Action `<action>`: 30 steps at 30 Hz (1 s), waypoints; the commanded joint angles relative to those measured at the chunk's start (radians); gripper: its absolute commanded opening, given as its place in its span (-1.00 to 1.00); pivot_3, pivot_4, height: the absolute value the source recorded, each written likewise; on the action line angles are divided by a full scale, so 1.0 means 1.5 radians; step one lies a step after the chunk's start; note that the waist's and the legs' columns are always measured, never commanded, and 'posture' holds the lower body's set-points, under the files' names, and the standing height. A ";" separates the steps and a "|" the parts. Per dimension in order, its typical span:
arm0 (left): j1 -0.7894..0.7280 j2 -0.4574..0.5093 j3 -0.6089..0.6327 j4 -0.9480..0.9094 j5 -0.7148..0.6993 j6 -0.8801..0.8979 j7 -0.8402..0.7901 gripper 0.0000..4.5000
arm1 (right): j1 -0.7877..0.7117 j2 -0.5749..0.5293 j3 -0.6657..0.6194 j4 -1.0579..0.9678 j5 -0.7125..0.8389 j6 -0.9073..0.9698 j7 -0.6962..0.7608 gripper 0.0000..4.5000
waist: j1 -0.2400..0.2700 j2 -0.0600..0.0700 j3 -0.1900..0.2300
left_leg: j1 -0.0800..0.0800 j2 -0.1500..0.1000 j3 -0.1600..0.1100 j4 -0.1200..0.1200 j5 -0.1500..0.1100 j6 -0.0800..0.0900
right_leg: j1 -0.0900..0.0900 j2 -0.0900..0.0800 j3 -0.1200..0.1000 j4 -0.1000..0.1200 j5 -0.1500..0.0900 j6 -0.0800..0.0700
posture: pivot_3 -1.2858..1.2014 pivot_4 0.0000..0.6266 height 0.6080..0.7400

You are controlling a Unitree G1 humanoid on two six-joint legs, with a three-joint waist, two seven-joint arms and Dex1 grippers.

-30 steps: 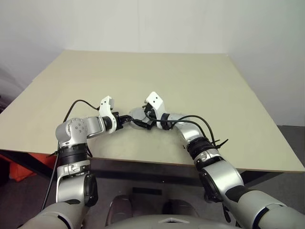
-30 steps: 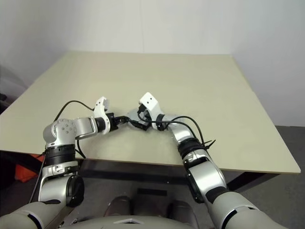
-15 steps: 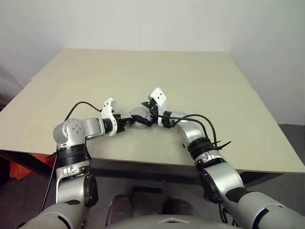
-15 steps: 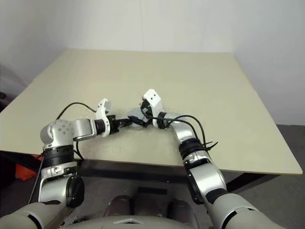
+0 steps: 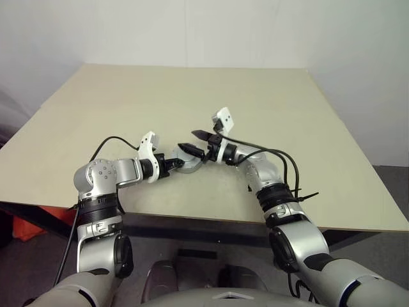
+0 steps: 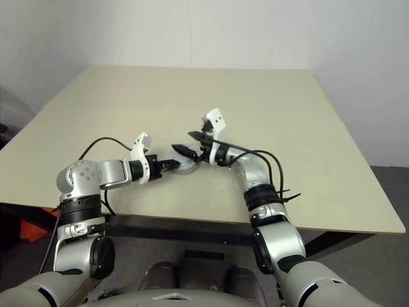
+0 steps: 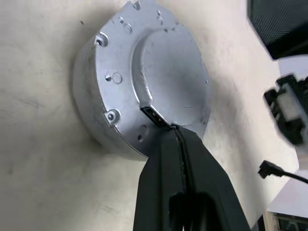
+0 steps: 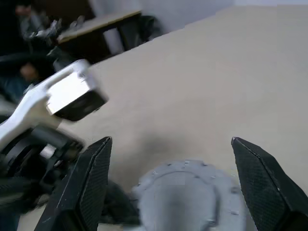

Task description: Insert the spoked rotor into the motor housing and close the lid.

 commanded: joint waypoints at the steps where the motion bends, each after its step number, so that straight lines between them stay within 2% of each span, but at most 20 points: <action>1: 0.001 0.011 0.002 -0.013 0.005 -0.014 0.001 -1.00 | -0.046 -0.005 -0.046 0.001 0.034 0.052 -0.057 0.99 | 0.000 0.000 0.000 | 0.000 0.000 0.000 0.000 0.000 0.000 | 0.000 0.000 0.000 0.000 0.000 0.000 | 0.03 -1.00 1.00; 3: 0.003 0.013 0.000 -0.017 0.004 -0.016 0.000 -1.00 | -0.061 -0.017 -0.060 0.022 0.032 0.098 -0.094 0.99 | 0.000 0.000 0.000 | 0.000 0.000 0.000 0.000 0.000 -0.001 | 0.000 0.000 0.000 0.000 0.000 0.000 | 0.03 -1.00 1.00; 6: 0.008 0.016 -0.003 -0.023 0.003 -0.020 -0.002 -1.00 | -0.083 -0.045 -0.094 0.046 0.054 0.236 -0.142 0.99 | 0.001 0.000 0.000 | 0.000 0.000 0.000 0.000 0.000 -0.003 | 0.000 0.000 0.000 0.000 0.000 0.000 | 0.03 -1.00 1.00; 11: 0.012 0.018 -0.003 -0.029 0.001 -0.022 -0.004 -1.00 | -0.090 -0.104 -0.132 0.017 0.115 0.499 -0.152 0.99 | 0.002 0.000 0.000 | 0.000 0.000 0.000 0.000 0.000 -0.004 | 0.000 0.000 0.000 0.000 0.000 0.000 | 0.03 -1.00 1.00; 16: 0.017 0.019 -0.005 -0.033 0.000 -0.023 -0.006 -1.00 | -0.069 -0.128 -0.133 -0.064 0.156 0.663 -0.154 0.99 | 0.003 0.001 0.000 | 0.000 0.000 0.000 -0.002 0.001 -0.005 | 0.000 0.000 0.000 -0.001 0.000 0.000 | 0.03 -1.00 1.00; 20: 0.020 0.019 -0.004 -0.036 -0.001 -0.024 -0.004 -1.00 | -0.037 -0.117 -0.114 -0.122 0.167 0.719 -0.161 0.99 | 0.006 0.001 0.000 | 0.000 0.000 0.000 -0.002 0.001 -0.006 | 0.001 0.000 0.000 -0.001 0.000 0.001 | 0.03 -1.00 1.00; 30: 0.022 0.023 0.004 -0.025 0.011 -0.015 0.016 -1.00 | -0.022 -0.061 -0.132 -0.158 0.171 0.734 -0.206 0.99 | 0.008 0.001 0.000 | 0.000 0.000 0.000 -0.003 0.001 -0.006 | 0.000 0.000 0.000 -0.002 0.000 0.002 | 0.03 -1.00 1.00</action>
